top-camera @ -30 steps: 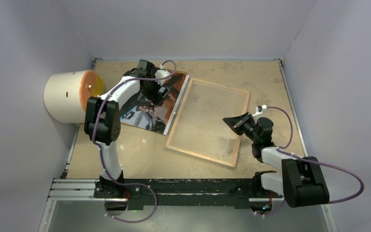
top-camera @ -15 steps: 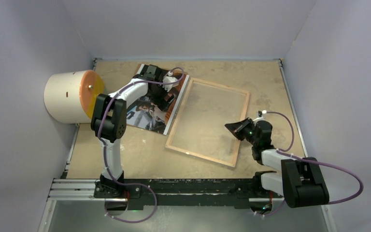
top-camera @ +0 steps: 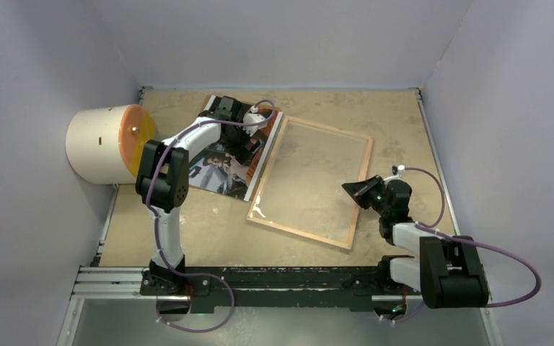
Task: Put the photo into the frame
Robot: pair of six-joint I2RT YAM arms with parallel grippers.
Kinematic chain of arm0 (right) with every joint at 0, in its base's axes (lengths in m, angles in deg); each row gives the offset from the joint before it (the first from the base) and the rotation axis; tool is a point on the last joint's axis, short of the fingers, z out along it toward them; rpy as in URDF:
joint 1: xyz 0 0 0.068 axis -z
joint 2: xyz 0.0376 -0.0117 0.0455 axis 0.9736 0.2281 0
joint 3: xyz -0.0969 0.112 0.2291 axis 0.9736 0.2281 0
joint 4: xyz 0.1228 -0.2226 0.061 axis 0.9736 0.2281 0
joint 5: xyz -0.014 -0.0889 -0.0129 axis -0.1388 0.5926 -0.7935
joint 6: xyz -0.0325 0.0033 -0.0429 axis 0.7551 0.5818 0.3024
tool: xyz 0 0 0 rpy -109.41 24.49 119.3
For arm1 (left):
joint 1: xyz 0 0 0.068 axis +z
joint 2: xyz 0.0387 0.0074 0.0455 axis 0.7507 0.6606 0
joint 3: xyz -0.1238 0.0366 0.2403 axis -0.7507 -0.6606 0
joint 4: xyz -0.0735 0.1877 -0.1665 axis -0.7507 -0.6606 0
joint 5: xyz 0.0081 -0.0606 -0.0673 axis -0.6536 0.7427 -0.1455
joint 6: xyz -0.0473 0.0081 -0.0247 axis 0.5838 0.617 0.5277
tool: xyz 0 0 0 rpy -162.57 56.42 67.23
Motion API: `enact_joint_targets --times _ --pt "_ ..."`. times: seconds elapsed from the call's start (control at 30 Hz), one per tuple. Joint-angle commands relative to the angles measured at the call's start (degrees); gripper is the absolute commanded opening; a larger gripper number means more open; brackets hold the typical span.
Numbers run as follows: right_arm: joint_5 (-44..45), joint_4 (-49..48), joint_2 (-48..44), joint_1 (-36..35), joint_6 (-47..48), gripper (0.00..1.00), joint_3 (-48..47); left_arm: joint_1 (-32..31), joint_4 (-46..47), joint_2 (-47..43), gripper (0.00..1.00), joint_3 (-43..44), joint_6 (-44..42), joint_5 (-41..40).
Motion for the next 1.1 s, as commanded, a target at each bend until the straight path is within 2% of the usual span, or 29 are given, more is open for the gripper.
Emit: enact_joint_targets --times 0.0,0.37,0.83,1.07 --pt "-0.42 -1.65 0.36 0.38 1.5 0.0 0.24 -0.2 1.32 -0.4 0.99 0.65 -1.31 0.82" --pt "-0.24 -2.69 0.73 0.38 1.68 0.0 0.06 -1.65 1.83 -0.58 0.99 -1.23 -1.42 0.81" --pt "-0.68 -2.11 -4.66 0.38 3.41 0.0 0.1 -2.59 2.92 0.45 0.99 -3.18 -1.67 0.04" --pt "-1.07 -3.61 -2.37 0.38 2.71 0.0 -0.21 -2.59 3.31 1.01 0.99 -3.71 -1.76 -0.08"
